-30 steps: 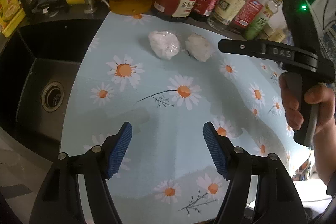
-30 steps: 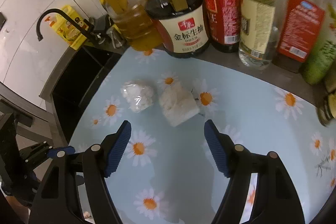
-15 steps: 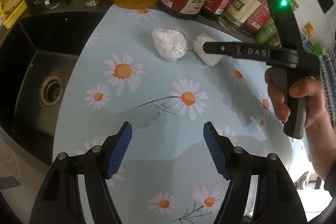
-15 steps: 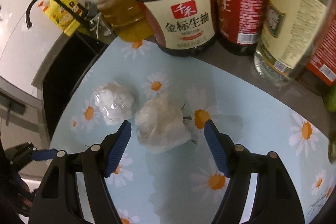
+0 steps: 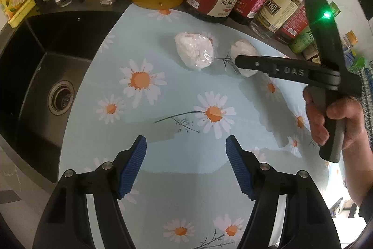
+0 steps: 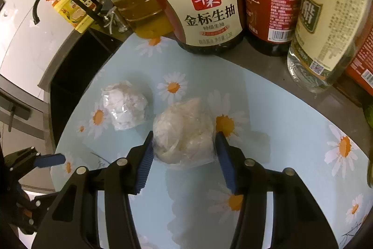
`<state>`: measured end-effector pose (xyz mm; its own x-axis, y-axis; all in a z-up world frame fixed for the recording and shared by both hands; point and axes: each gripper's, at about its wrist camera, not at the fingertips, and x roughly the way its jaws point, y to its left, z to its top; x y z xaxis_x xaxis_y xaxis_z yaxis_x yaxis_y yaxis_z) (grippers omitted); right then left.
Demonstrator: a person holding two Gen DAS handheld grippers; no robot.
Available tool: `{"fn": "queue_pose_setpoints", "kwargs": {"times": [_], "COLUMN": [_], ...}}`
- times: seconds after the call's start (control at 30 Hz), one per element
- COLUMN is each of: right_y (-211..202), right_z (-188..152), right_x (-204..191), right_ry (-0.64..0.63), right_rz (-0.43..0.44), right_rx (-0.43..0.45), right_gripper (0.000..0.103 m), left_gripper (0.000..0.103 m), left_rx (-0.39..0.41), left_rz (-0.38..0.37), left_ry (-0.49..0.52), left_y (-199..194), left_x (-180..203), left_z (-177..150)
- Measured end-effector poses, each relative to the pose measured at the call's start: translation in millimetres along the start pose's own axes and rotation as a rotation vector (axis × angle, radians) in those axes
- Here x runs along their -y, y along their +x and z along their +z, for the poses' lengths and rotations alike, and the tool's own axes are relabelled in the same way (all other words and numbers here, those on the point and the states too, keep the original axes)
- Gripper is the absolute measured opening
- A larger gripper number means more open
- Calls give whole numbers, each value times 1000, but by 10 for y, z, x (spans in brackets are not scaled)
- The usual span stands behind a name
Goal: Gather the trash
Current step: 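Reach the right tool to a white plastic-wrapped bundle and grasp it, then grasp the other white plastic-wrapped bundle with the left tool while the right tool holds its bundle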
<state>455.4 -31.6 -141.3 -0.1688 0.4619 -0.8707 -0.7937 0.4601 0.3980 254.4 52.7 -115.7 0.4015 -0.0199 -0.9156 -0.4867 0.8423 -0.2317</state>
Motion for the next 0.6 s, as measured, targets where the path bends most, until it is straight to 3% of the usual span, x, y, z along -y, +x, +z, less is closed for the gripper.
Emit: {"fn": "queue_pose_setpoints", "kwargs": {"times": [0.33, 0.43, 0.6], "right_y": [-299, -358, -429], "right_z": [-222, -355, -627], "right_x": [86, 137, 194], "right_ry": [42, 64, 103], "right_rz": [26, 30, 53], "right_rx": [32, 30, 28], "right_gripper": [52, 52, 52], "left_gripper": [69, 78, 78], "left_rx": [9, 28, 56], "left_rz": [21, 29, 44], "left_ry": [14, 29, 47], "left_y": [71, 77, 82], "left_x": [15, 32, 101], "left_z": [213, 347, 567]}}
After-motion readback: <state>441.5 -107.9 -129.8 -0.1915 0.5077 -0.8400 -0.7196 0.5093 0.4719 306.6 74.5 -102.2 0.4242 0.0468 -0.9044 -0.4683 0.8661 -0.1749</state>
